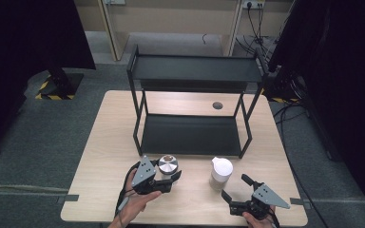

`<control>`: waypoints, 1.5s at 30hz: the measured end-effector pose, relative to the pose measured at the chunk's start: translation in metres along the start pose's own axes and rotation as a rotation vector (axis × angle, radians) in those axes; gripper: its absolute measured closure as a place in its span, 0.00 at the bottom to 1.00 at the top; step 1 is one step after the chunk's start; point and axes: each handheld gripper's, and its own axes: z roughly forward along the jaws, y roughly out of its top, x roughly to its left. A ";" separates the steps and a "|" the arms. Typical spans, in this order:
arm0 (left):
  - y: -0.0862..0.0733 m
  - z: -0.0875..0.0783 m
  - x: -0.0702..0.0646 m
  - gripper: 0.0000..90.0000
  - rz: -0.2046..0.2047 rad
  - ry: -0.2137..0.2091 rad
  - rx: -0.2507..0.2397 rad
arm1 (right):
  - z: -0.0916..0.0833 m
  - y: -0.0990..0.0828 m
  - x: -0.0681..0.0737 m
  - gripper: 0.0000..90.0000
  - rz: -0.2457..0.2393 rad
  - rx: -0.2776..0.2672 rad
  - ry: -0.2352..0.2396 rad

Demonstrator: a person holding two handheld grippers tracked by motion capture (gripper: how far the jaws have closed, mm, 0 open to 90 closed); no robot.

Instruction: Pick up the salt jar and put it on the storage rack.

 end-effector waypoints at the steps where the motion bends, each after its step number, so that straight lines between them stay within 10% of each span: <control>1: 0.005 0.001 0.001 0.34 0.003 -0.001 0.002 | 0.000 0.000 0.000 0.00 0.001 0.001 0.000; 45: 0.149 0.023 0.037 0.34 0.021 0.017 -0.020 | 0.000 -0.001 -0.002 0.00 0.012 0.000 0.002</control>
